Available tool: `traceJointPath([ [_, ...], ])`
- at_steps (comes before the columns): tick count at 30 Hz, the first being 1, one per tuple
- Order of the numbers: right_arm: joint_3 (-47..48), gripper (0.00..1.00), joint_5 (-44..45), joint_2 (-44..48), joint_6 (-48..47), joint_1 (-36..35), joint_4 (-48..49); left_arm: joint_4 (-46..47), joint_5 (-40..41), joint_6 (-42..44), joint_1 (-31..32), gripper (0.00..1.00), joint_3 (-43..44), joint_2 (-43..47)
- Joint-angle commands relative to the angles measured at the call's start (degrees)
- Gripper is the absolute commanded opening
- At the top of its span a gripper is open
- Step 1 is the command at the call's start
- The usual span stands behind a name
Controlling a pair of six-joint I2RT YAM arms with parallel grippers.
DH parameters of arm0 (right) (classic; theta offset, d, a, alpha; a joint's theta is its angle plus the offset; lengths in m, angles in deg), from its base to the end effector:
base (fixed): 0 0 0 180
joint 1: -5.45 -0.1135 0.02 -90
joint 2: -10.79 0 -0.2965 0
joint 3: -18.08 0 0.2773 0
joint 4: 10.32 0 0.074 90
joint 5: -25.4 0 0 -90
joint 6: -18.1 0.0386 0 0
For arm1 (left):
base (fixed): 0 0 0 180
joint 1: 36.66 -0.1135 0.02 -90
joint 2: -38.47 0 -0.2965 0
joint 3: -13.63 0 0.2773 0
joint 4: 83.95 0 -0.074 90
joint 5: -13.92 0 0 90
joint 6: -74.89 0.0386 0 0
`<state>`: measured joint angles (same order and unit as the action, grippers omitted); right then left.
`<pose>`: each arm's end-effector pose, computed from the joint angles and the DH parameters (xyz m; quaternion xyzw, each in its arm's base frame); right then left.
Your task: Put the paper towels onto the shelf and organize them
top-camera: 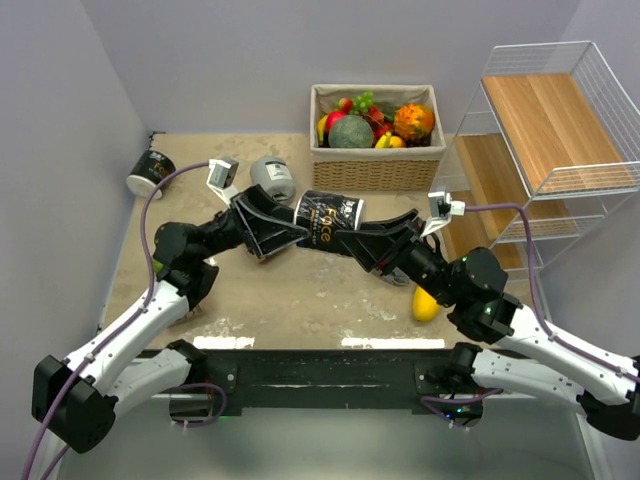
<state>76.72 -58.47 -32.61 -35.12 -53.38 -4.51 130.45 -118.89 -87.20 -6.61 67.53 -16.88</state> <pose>0.0951 0.1493 0.4305 -0.0648 0.5632 0.5895 0.5753 0.1725 -0.1301 0.4060 0.1398 0.5300 -0.7459 0.3784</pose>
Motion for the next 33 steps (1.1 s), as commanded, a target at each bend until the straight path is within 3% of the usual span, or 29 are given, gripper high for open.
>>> traceJointPath([
  [1, 4.71, 0.35, 3.01, 1.03, -5.02, 0.03, -2.35, 1.56, -0.35, 1.07, 0.19, 0.74, 0.69, 0.95],
  [5, 10.53, 0.34, 7.22, 0.77, -10.13, -0.06, -14.50, -5.22, 0.79, 8.08, 0.10, 0.82, 2.53, 2.44],
  [9, 13.96, 0.35, 14.68, 1.73, -14.35, 0.03, -23.03, -23.36, 6.31, 19.25, 0.10, 0.87, 6.74, 4.20],
  [14, 19.75, 0.36, 19.87, 0.86, -18.75, -0.06, -30.68, -37.38, 13.71, 31.39, 0.10, 0.89, 9.83, 6.39],
  [17, 26.43, 0.35, 22.95, -2.20, -21.39, 0.03, -37.10, -42.75, 17.40, 37.80, 0.10, 0.92, 11.58, 6.92],
  [21, 39.06, 0.35, 28.48, -8.09, -25.34, -0.06, -45.27, -56.70, 27.83, 49.66, 0.10, 0.92, 15.54, 5.43],
  [27, 55.07, 0.35, 42.45, -18.37, -34.64, -0.06, -57.75, -62.28, 41.11, 61.54, 0.10, 0.92, 9.41, 6.66],
  [29, 57.37, 0.35, 46.32, -20.23, -38.68, 0.03, -58.03, -60.62, 42.72, 62.34, 0.10, 0.92, 4.42, 9.99],
  [33, 62.12, 0.36, 58.00, -22.78, -50.62, 0.03, -52.70, -60.10, 45.62, 62.08, 0.19, 0.93, 3.60, 14.12],
])
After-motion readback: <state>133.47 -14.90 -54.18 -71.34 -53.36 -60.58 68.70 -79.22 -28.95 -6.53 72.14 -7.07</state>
